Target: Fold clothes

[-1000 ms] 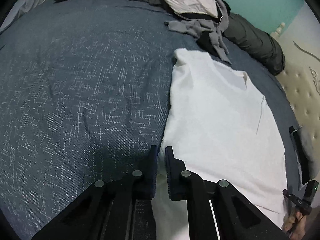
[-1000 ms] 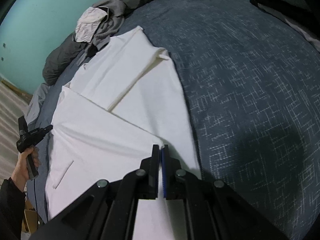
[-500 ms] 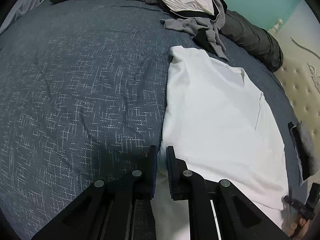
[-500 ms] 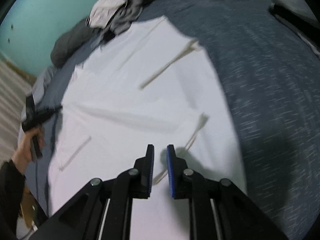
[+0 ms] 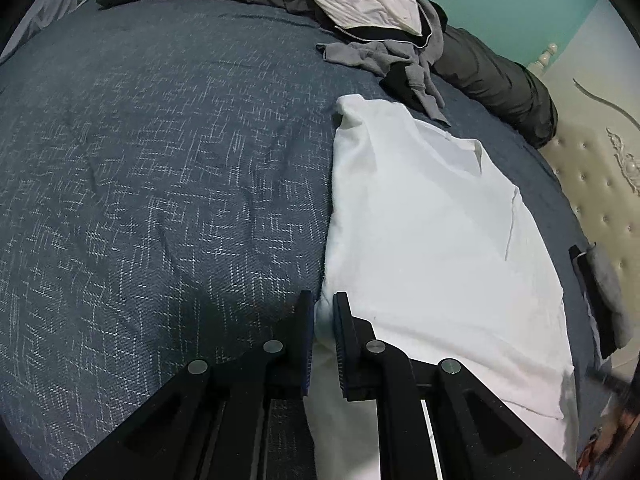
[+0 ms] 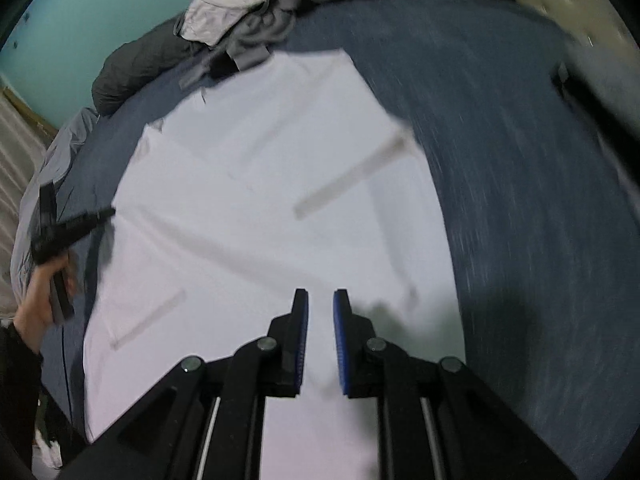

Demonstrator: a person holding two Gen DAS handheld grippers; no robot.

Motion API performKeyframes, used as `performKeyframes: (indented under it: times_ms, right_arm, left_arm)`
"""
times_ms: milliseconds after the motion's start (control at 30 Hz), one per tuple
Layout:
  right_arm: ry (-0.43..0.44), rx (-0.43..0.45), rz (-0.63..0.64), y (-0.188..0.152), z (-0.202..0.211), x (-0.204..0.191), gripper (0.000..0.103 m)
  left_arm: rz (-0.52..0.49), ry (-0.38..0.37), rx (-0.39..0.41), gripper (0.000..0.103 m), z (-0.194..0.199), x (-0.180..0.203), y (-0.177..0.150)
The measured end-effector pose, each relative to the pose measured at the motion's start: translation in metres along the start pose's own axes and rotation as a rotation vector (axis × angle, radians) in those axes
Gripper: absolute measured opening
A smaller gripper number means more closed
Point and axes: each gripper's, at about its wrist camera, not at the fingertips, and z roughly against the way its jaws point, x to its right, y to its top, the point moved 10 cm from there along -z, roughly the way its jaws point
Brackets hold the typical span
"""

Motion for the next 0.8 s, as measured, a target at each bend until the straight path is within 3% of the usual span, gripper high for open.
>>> performKeyframes:
  times_ms: [100, 167, 367, 500, 800]
  right_arm:
    - [0.07, -0.001, 0.038, 0.044, -0.017, -0.039, 0.016]
    - [0.088, -0.015, 0.082, 0.068, -0.035, -0.069, 0.03]
    - [0.185, -0.028, 0.203, 0.128, -0.088, -0.163, 0.03]
    - [0.196, -0.016, 0.317, 0.165, -0.127, -0.228, 0.03]
    - [0.24, -0.076, 0.4, 0.208, -0.2, -0.293, 0.031]
  left_arm:
    - [0.011, -0.022, 0.01, 0.012, 0.0, -0.001, 0.0]
    - [0.04, -0.05, 0.014, 0.012, -0.001, -0.003, -0.001]
    - [0.044, -0.079, 0.038, 0.012, -0.003, -0.003, -0.001]
    - [0.044, -0.096, 0.049, 0.012, -0.004, -0.002, -0.001]
    - [0.034, -0.095, 0.074, 0.012, -0.007, -0.001, -0.001]
